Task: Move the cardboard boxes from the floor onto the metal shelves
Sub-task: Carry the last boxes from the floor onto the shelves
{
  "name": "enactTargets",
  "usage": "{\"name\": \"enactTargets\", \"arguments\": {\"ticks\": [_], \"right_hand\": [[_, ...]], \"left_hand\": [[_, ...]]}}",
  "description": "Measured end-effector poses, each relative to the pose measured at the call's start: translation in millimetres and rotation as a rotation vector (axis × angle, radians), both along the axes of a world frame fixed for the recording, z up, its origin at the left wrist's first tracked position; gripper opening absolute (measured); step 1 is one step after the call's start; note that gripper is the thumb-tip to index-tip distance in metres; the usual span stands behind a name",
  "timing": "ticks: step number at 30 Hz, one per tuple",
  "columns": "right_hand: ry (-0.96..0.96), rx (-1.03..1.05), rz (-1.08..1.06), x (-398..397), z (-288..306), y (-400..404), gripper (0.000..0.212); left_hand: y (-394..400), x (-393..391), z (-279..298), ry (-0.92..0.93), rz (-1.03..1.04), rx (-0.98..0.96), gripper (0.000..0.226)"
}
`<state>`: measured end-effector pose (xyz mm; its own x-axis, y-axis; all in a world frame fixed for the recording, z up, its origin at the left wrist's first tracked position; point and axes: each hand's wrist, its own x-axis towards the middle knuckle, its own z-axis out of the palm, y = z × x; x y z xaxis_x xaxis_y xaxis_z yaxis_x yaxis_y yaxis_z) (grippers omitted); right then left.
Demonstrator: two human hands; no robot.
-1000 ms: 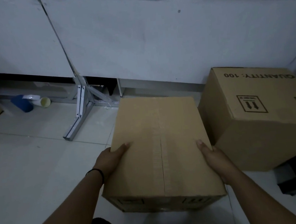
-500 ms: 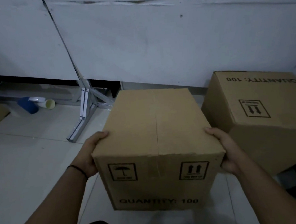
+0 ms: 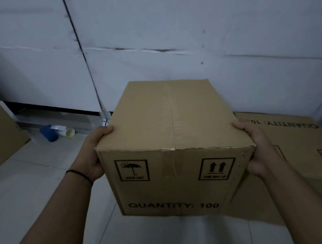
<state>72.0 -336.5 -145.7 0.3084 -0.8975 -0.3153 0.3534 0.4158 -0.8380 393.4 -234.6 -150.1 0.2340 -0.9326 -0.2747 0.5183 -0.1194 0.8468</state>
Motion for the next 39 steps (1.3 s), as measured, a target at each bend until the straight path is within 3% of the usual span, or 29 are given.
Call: {"name": "enactTargets", "arguments": {"ticks": [17, 23, 28, 39], "right_hand": [[0.014, 0.013, -0.026, -15, 386, 31, 0.03], [-0.002, -0.065, -0.028, -28, 496, 58, 0.046], [-0.051, -0.173, -0.062, -38, 556, 82, 0.034], [0.022, -0.385, -0.204, -63, 650, 142, 0.042]], "left_hand": [[22, -13, 380, -0.099, 0.021, -0.048, 0.044], [41, -25, 499, -0.108, 0.017, -0.113, 0.04], [62, -41, 567, -0.091, -0.006, -0.235, 0.036], [77, -57, 651, -0.115, -0.134, -0.457, 0.046]]}}
